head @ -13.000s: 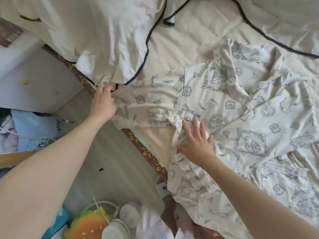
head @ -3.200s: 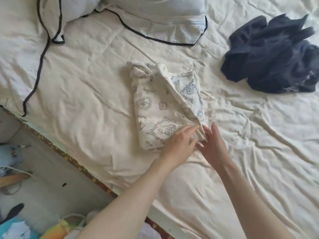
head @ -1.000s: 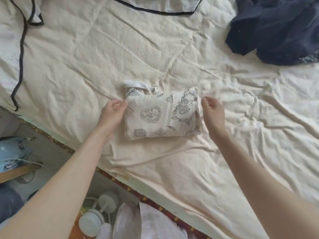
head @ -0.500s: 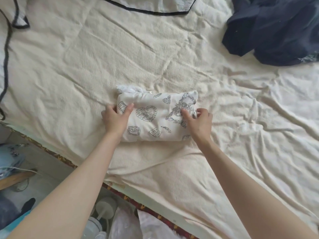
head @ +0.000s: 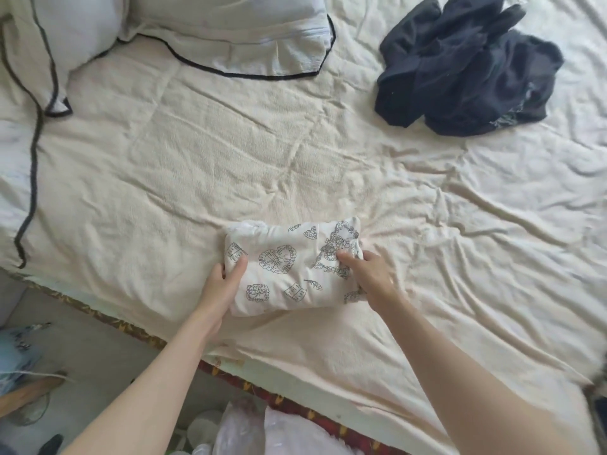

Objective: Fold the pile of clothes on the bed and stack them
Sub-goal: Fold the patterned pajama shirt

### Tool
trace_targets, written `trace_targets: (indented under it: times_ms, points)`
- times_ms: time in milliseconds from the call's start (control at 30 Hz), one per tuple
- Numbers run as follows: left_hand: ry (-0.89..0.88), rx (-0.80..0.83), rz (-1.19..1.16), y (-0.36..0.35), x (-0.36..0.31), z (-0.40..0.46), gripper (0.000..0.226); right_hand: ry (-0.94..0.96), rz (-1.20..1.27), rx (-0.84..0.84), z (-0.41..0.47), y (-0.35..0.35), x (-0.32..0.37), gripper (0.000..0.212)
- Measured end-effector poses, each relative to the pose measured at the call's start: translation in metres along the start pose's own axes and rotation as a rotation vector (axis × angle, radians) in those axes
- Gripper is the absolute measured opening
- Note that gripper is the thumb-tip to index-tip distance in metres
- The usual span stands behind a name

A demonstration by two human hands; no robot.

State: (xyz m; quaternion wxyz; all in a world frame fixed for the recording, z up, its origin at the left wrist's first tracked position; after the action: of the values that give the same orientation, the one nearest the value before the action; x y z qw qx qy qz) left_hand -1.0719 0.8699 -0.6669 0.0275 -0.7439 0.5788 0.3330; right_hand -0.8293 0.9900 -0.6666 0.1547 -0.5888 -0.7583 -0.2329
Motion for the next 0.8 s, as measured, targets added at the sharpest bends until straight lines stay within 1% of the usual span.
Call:
trace_targets:
  times_ms: [100,133,200,267,333,400,500,600,700,800]
  points:
    - [0.05,0.05,0.119,0.003,0.029,-0.03,0.036,-0.061,0.073,-0.007,-0.033,0.017,-0.039,0.02]
    - [0.065,0.085,0.13,0.001,0.037,-0.039,0.038,-0.078,0.099,-0.011,-0.044,0.022,-0.054,0.018]
    - [0.07,0.13,0.104,-0.002,0.049,-0.057,0.034,-0.101,0.145,-0.028,-0.066,0.033,-0.08,0.018]
    - [0.041,0.153,0.096,-0.005,0.054,-0.076,0.029,-0.083,0.189,-0.048,-0.087,0.046,-0.1,0.024]
    - [0.013,0.196,0.122,-0.012,0.058,-0.092,0.031,-0.056,0.211,-0.08,-0.106,0.061,-0.118,0.029]
    - [-0.015,0.228,0.137,-0.021,0.063,-0.113,0.034,-0.022,0.247,-0.12,-0.126,0.078,-0.135,0.021]
    - [-0.048,0.258,0.143,-0.039,0.068,-0.14,0.032,0.01,0.283,-0.155,-0.154,0.106,-0.154,0.02]
    - [-0.091,0.326,0.228,-0.066,0.06,-0.169,0.027,0.048,0.361,-0.196,-0.182,0.14,-0.167,0.019]
    - [-0.145,0.383,0.318,-0.102,0.035,-0.197,0.025,0.089,0.448,-0.263,-0.208,0.185,-0.171,0.021]
    - [-0.249,0.425,0.376,-0.146,-0.006,-0.226,0.023,0.146,0.511,-0.334,-0.228,0.235,-0.165,0.035]
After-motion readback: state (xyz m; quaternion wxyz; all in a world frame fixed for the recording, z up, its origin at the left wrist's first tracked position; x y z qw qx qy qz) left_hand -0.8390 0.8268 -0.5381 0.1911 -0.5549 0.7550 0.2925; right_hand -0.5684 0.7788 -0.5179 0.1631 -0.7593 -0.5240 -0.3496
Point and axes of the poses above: each hand's wrist, its own z-axis towards the middle knuckle, its own y-axis out of the back of the hand, x = y × z, the point moved 5 cm from there along z, towards the middle knuckle, and after that the axes turned 7 degrees about z, right-handed, at the moved point
